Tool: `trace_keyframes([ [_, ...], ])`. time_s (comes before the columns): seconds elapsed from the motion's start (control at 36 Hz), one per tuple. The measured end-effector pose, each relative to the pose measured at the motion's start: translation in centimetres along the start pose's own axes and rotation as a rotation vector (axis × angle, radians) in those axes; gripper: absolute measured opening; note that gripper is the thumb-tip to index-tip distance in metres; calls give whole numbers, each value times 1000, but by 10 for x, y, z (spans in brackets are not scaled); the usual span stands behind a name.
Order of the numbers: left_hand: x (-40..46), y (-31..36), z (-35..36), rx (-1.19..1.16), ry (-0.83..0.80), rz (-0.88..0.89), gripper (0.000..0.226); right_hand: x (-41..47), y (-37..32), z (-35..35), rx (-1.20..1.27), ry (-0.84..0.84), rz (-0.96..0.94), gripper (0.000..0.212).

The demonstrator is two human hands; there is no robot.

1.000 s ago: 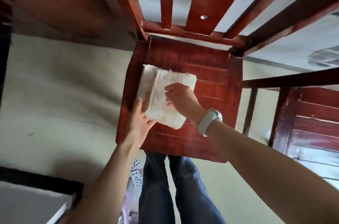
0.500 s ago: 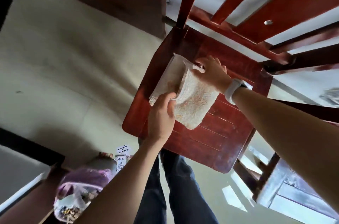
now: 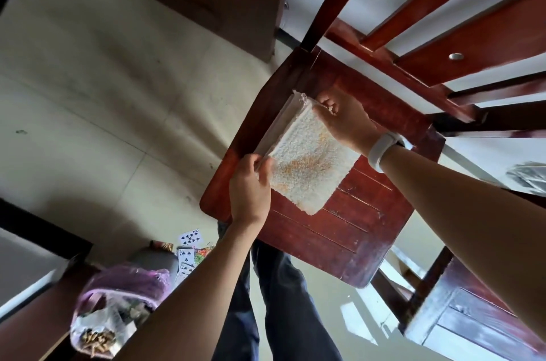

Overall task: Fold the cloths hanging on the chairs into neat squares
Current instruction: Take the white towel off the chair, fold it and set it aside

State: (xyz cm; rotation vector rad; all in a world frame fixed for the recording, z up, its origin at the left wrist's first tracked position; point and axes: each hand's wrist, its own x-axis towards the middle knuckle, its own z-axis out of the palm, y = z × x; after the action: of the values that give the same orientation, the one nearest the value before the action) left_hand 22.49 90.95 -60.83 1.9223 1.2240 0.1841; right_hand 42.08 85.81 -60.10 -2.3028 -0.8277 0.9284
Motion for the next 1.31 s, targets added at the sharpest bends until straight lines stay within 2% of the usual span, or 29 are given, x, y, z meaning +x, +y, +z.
trace_keyframes([
  [0.08,4,-1,-2,19,27,6,13,5,-3,9,-43,47,-9,18],
  [0.31,21,-24,8,266,23,-17,29,18,-9,31,-217,177,4,25],
  [0.44,29,-27,12,360,45,58,35,18,-6,39,-365,269,51,33],
  [0.58,29,-29,7,377,8,104,36,-18,-13,38,-524,406,-81,32],
  [0.69,27,-31,6,387,3,169,33,-61,-5,53,-670,281,-185,39],
  [0.89,27,-39,8,440,-13,237,29,-61,19,77,-699,65,1,53],
  [1.0,29,-32,6,416,-43,285,22,-56,28,85,-737,78,9,55],
  [1.11,33,-25,1,494,-115,456,39,-56,30,87,-740,92,2,55],
  [1.22,30,-23,-2,580,-322,697,50,-61,26,76,-616,69,-29,51],
  [1.31,32,-31,0,682,-439,675,56,-76,28,67,-530,141,-80,50],
])
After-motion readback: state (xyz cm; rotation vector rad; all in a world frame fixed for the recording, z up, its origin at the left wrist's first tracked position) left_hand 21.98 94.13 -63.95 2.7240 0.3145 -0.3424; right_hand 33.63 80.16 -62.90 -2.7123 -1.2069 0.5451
